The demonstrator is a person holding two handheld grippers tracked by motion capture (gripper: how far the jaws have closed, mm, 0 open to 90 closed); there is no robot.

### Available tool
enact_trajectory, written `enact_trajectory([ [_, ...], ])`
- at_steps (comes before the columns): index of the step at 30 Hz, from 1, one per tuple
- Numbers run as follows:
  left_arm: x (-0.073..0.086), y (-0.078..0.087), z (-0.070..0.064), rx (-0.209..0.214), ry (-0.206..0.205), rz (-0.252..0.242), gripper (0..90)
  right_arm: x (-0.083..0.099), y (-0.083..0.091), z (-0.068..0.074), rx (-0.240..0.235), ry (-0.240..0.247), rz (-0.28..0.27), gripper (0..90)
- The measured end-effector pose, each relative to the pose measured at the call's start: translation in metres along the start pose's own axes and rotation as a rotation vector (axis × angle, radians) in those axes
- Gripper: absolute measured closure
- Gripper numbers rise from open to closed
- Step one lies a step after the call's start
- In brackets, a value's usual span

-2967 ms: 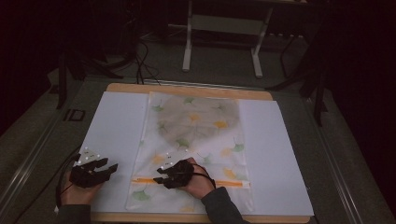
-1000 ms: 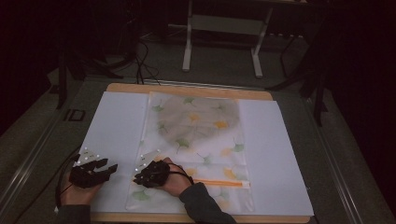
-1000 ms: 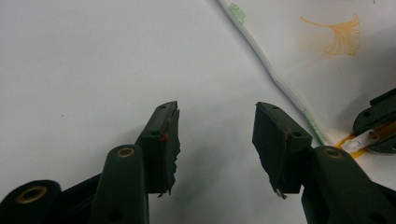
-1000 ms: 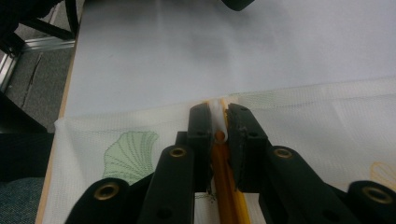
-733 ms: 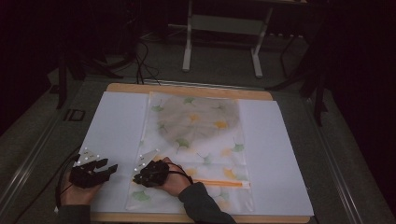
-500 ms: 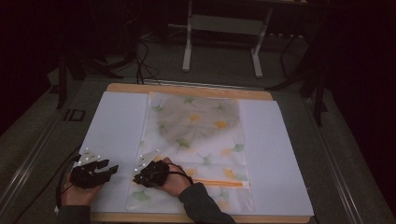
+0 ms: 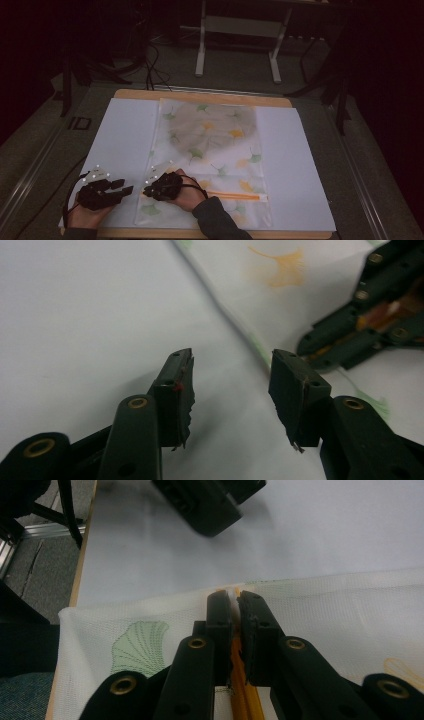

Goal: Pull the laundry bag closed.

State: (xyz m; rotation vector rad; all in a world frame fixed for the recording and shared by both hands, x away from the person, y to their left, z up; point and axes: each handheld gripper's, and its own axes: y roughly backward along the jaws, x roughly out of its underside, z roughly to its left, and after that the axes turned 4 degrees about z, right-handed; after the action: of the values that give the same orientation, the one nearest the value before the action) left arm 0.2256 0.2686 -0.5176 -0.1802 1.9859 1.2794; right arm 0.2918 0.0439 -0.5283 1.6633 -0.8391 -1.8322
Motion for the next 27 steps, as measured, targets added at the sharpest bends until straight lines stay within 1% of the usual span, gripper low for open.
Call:
enact_trajectory([
  [5, 0.002, -0.003, -0.004, 0.059, 0.007, 0.012, 52.6, 0.000, 0.002, 0.000, 0.002, 0.000, -0.007, 83.8],
  [8, 0.004, -0.006, -0.007, 0.110, 0.004, 0.023, 53.1, -0.001, 0.003, 0.000, 0.000, 0.002, -0.010, 83.8],
  [12, 0.004, -0.010, -0.010, 0.165, 0.005, 0.034, 53.9, -0.001, 0.005, 0.001, 0.007, 0.007, -0.015, 83.8],
  [18, 0.003, -0.017, -0.012, 0.206, 0.002, 0.069, 57.4, -0.002, 0.009, 0.001, 0.011, 0.014, -0.025, 83.8],
  [27, 0.000, -0.026, -0.011, 0.290, 0.019, 0.101, 64.7, -0.002, 0.014, 0.001, 0.015, 0.026, -0.041, 83.8],
])
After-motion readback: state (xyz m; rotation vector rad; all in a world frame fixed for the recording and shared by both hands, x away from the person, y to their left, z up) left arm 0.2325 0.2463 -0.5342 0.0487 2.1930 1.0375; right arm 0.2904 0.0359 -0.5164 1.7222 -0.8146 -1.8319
